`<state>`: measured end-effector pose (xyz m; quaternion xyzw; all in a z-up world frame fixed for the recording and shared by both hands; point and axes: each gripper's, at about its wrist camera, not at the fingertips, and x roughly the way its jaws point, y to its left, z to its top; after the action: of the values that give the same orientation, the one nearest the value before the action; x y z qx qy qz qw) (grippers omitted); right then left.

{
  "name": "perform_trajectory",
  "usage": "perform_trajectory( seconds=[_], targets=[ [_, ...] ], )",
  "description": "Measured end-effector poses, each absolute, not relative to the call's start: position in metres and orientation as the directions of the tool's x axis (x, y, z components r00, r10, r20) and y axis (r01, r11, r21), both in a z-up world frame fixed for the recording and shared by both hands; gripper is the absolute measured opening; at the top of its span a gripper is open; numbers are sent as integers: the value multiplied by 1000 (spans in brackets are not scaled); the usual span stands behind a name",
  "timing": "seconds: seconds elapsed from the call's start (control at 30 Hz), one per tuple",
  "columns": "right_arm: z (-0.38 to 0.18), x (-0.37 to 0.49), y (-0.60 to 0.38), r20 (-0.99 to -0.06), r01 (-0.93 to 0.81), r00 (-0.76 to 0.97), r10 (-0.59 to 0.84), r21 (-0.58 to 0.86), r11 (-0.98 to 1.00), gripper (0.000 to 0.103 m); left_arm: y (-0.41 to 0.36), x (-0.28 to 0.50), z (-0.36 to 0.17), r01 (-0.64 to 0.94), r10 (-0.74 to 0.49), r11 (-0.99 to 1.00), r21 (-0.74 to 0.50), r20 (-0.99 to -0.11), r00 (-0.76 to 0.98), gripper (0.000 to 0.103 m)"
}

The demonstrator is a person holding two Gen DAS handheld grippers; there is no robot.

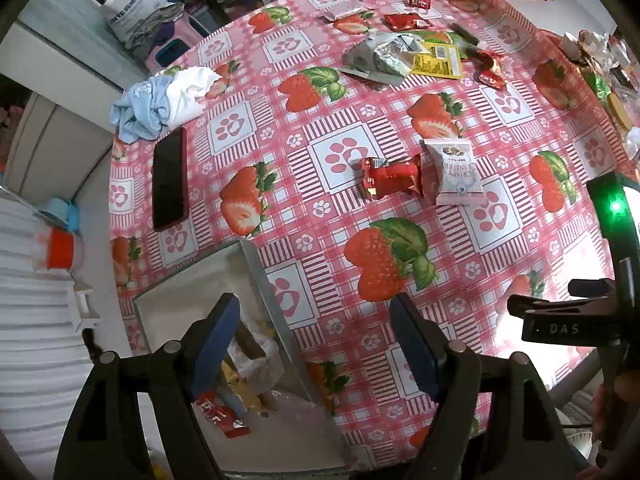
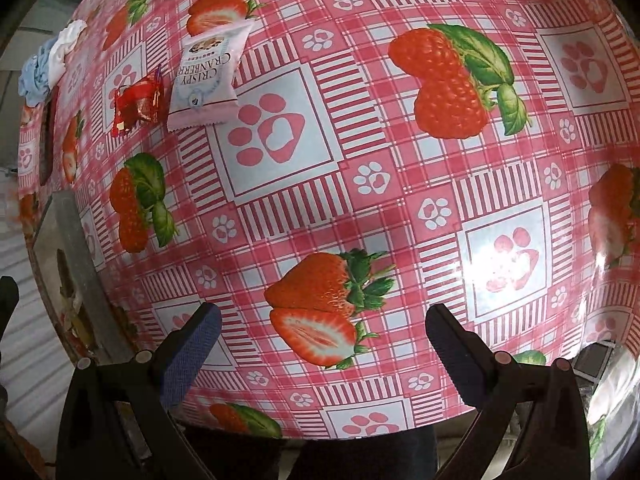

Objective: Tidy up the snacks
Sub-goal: 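Move both tools back from the tray to the snack pile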

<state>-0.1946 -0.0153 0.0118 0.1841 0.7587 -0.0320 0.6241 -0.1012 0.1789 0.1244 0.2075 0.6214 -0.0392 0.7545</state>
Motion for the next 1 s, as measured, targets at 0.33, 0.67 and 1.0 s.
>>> perform_trajectory(
  seconds=[0.33,0.67,1.0],
  targets=[
    [-1,-194,-18,-955,338,-165,247,181,924,103,176,-97,115,326,218,907,268,-959,182,81],
    [-4,-194,-24,-953,339,-166,252,185,922,103,174,-97,113,324,221,907,269,-959,180,81],
    [-5,-198,-26,-952,342,-169,254,185,921,103,178,-85,97,303,170,932,200,-978,123,81]
  ],
)
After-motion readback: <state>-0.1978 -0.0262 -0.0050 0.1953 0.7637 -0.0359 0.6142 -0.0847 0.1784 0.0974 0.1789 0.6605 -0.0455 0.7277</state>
